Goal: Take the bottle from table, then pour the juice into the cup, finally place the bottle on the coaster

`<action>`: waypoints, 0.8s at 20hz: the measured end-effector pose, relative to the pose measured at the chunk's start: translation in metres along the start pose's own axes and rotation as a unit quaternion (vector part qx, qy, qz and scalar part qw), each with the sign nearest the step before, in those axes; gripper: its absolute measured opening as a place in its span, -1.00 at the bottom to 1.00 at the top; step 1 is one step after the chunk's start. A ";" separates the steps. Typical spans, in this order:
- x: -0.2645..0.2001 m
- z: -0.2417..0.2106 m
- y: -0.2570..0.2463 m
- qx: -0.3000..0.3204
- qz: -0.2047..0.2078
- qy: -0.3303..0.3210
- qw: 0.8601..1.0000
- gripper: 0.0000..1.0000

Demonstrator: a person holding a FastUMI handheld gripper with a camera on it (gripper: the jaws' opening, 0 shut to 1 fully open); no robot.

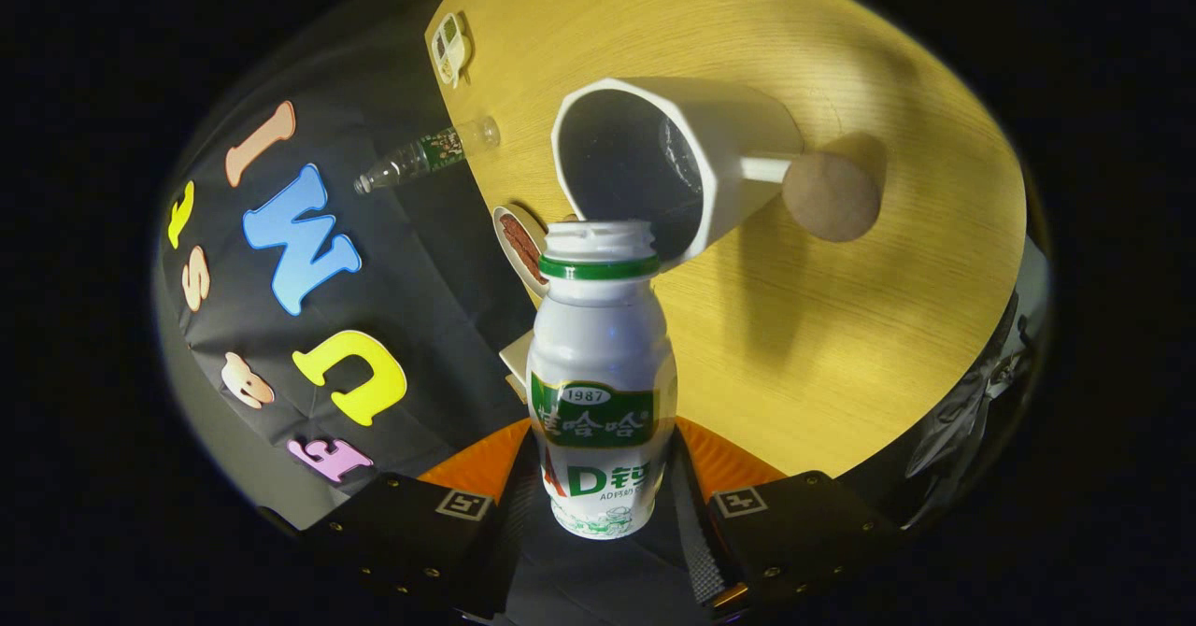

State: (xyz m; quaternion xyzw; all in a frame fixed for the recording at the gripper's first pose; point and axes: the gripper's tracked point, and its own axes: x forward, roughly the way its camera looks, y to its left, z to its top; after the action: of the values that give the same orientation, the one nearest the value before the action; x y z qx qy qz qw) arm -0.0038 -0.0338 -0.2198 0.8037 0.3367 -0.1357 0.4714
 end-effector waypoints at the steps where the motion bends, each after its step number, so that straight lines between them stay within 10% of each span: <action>1: 0.002 0.001 -0.001 -0.012 -0.001 -0.007 1.000 0.42; 8: 0.014 0.004 -0.023 -0.145 -0.015 -0.062 0.987 0.42; 16: 0.028 0.016 -0.033 -0.336 -0.031 -0.151 0.929 0.42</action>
State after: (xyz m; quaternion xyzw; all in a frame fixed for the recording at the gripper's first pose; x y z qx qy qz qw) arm -0.0037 -0.0251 -0.2645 0.5577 0.3120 -0.1490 0.7546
